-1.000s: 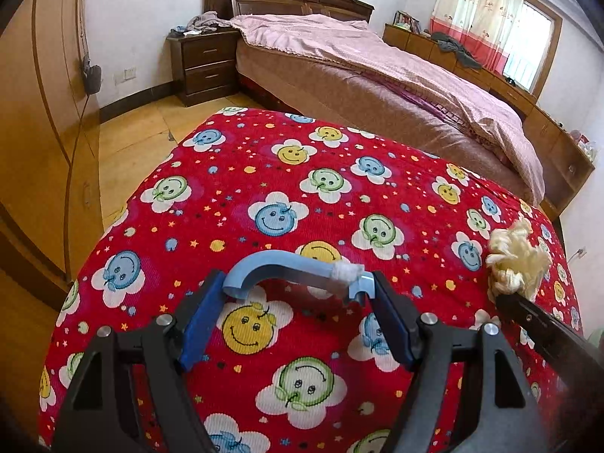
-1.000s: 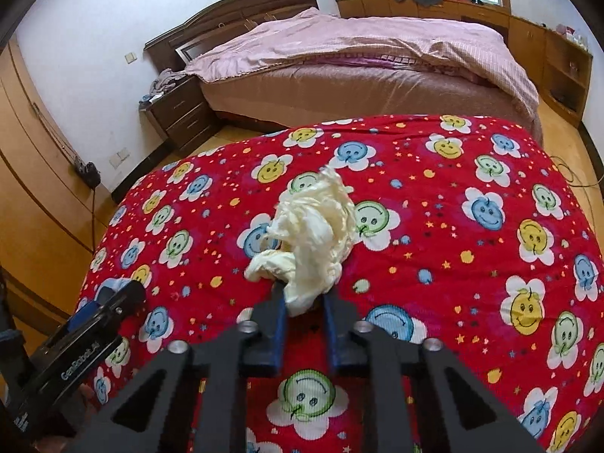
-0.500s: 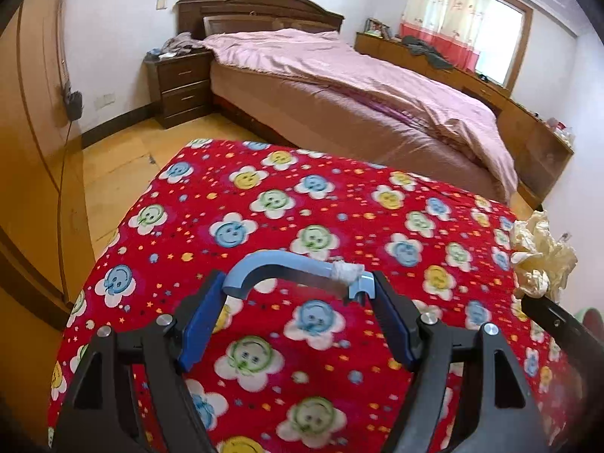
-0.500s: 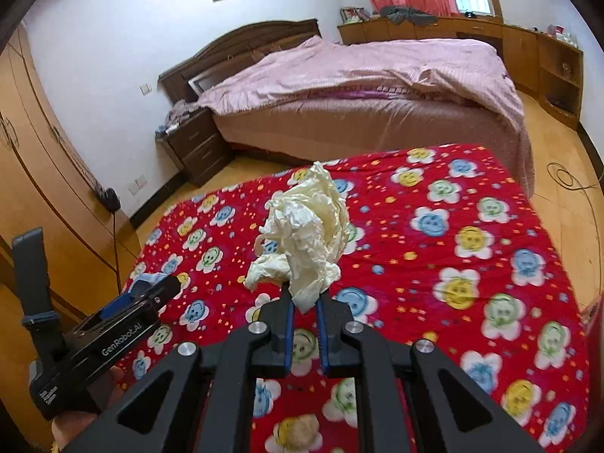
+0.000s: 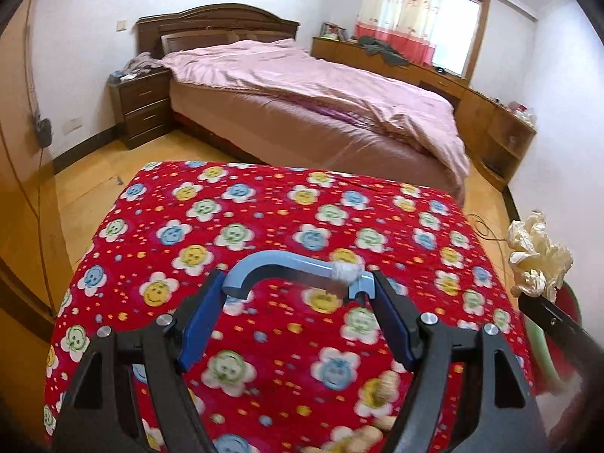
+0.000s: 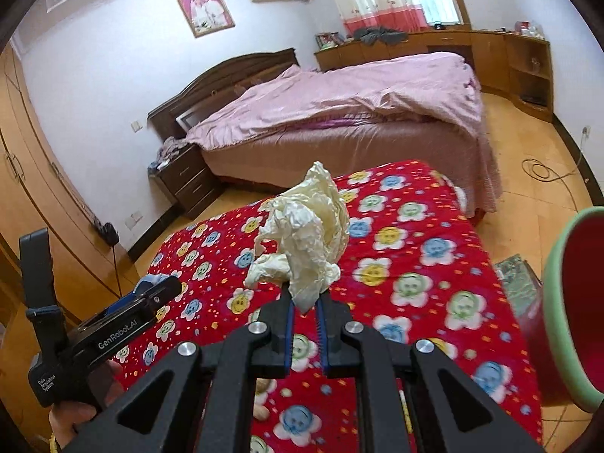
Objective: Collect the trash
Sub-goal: 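Carry the blue piece and white bag over the red bucket with both grippers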
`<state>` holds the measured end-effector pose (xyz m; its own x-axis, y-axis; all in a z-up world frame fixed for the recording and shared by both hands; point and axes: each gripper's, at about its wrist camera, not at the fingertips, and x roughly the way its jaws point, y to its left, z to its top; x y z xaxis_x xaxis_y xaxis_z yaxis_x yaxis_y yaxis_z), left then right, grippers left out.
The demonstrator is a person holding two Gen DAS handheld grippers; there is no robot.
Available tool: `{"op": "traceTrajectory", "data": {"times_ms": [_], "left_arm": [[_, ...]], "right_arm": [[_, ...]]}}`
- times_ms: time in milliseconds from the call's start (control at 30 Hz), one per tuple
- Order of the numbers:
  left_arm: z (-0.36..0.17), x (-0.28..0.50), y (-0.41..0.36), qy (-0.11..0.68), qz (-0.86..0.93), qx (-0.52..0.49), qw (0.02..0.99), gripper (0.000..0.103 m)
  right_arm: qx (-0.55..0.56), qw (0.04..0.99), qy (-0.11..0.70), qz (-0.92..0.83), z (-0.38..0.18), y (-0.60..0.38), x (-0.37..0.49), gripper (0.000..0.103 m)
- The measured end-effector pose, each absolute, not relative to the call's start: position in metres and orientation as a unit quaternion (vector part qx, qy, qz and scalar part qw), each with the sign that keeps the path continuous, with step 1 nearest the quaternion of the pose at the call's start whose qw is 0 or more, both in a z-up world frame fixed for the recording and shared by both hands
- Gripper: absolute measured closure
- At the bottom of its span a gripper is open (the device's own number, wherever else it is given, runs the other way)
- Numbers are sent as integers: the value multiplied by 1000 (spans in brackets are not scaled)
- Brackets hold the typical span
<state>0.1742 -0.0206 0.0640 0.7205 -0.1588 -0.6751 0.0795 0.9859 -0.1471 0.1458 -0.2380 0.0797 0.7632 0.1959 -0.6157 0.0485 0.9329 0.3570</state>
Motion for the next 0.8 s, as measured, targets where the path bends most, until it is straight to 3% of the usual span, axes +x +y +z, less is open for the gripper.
{"op": "traceTrajectory", "data": {"times_ms": [800], "left_arm": [[87,114,-179,359,-250,20,899,27]], "right_arm": [[229,925,291,-88,90,-359,32,91]]}}
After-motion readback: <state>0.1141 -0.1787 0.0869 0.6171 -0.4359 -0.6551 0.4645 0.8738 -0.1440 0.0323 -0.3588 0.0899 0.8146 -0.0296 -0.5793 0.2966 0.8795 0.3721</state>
